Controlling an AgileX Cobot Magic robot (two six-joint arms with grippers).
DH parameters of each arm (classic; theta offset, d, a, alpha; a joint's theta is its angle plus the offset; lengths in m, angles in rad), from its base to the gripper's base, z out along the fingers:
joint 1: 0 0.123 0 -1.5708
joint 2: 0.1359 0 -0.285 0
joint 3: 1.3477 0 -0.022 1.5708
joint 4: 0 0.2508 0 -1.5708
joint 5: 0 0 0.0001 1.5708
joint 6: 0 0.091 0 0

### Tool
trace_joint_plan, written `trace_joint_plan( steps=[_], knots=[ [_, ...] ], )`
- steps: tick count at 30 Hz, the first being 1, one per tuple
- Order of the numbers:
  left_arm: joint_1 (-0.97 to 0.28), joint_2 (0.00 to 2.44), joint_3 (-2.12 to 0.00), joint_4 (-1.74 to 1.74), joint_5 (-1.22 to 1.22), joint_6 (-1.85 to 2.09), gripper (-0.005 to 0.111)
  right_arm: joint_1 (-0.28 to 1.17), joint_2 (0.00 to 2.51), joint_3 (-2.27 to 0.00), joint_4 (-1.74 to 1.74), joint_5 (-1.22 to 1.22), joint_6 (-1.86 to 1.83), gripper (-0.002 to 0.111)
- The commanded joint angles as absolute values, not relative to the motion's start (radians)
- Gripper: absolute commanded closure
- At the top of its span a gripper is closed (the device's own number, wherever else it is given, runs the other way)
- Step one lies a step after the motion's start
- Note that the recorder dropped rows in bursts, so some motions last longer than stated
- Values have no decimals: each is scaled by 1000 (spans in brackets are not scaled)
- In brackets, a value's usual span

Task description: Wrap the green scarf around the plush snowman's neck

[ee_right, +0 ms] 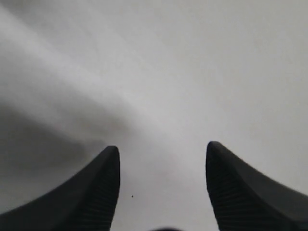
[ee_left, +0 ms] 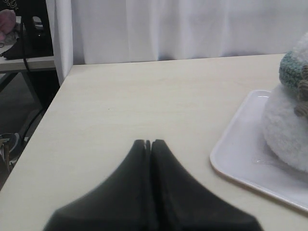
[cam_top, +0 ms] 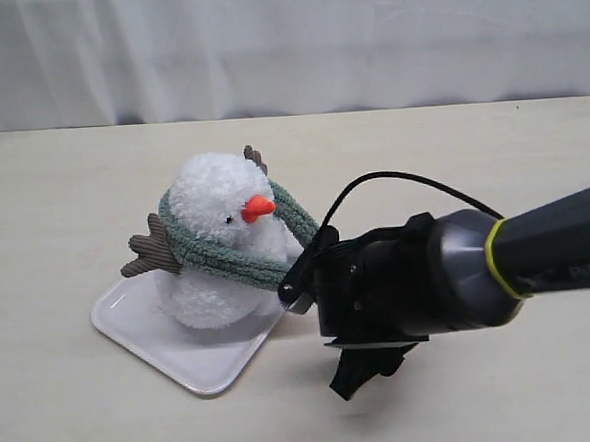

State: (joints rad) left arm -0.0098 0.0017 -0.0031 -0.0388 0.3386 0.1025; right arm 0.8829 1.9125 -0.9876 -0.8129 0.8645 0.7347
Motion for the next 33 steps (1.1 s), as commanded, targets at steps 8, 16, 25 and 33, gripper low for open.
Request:
trace_joint_plan(
  steps=[8, 16, 25, 33],
  knots=[
    [-12, 0, 0, -39, 324, 104, 107, 651, 1850, -962, -823, 515, 786, 57],
    [-12, 0, 0, -37, 322, 104, 107, 585, 1790, -962, -568, 174, 447, 57],
    [-12, 0, 0, -37, 322, 104, 107, 585, 1838, -962, -591, -44, 449, 57],
    [-12, 0, 0, -37, 322, 104, 107, 585, 1884, -962, -598, -56, 449, 77]
  ],
)
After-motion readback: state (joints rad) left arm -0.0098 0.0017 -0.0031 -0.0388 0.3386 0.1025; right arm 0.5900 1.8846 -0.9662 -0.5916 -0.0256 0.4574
